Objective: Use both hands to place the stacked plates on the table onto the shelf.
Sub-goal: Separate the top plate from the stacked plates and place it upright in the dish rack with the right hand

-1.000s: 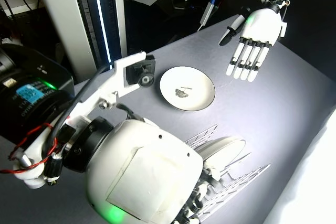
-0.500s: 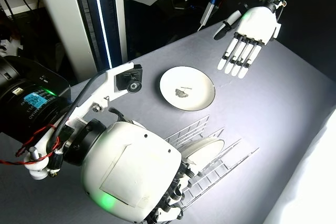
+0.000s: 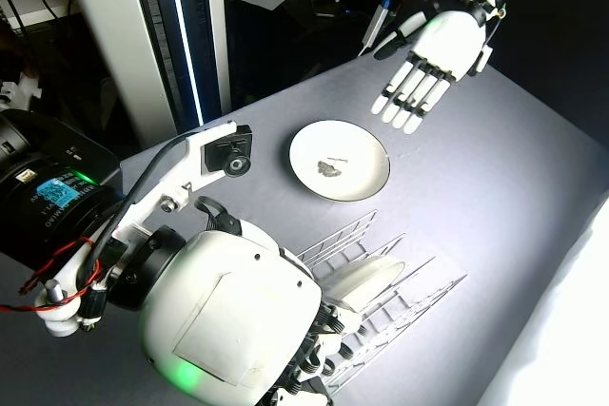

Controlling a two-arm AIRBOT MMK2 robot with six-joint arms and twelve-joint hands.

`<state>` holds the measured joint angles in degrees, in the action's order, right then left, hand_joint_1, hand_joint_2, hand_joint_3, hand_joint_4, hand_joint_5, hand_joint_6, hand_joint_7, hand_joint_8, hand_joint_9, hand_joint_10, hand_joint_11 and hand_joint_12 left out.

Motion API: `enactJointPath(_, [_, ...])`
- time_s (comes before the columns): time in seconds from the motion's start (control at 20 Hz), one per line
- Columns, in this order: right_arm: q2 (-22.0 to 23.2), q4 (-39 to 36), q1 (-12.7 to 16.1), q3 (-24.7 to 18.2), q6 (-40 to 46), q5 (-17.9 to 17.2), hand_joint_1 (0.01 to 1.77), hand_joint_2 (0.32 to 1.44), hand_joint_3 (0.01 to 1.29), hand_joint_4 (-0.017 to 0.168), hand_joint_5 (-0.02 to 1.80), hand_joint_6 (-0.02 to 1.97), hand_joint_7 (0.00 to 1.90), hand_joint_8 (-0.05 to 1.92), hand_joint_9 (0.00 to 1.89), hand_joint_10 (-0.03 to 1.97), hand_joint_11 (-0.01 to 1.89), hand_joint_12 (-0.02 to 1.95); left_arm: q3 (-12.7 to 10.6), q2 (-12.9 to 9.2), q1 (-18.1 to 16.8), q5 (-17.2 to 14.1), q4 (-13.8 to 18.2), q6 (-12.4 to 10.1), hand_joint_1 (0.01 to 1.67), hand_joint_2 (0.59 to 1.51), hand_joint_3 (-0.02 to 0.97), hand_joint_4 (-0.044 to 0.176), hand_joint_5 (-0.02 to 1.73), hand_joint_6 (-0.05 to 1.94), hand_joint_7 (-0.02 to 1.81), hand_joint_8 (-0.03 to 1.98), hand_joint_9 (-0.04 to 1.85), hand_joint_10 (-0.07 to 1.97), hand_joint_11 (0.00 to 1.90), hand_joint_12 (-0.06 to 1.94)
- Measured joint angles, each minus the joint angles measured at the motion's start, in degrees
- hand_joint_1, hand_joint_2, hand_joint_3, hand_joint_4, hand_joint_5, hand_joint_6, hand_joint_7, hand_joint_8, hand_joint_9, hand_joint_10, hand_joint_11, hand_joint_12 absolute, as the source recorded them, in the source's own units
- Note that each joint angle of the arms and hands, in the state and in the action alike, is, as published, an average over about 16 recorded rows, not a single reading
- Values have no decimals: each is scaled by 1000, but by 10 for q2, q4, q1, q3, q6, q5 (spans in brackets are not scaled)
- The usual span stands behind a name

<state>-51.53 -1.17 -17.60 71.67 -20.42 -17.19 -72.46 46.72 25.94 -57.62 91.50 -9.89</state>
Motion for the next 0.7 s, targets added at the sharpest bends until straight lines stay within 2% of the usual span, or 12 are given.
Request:
enactJointPath(0.3, [1, -44, 23, -20, 1, -17, 1067, 1131, 14, -3, 604, 178, 715, 45, 638, 286, 166, 1369, 14, 3, 19, -1, 0, 10, 23, 1190, 6, -2, 120, 18, 132, 9, 120, 9, 21, 272])
enactJointPath(0.4, [2, -76, 31, -30, 1, -28, 1031, 1120, 14, -2, 570, 68, 672, 16, 588, 234, 113, 1368, 18, 4, 24, 4, -1, 13, 22, 1189, 6, -2, 119, 18, 132, 10, 120, 9, 21, 273])
enactJointPath(0.7, [3, -214, 41, -68, 2, -81, 896, 1095, 14, 0, 451, 33, 531, 11, 462, 159, 33, 1248, 25, 7, 40, 21, -2, 23, 22, 1186, 6, -3, 120, 18, 134, 9, 125, 9, 22, 280])
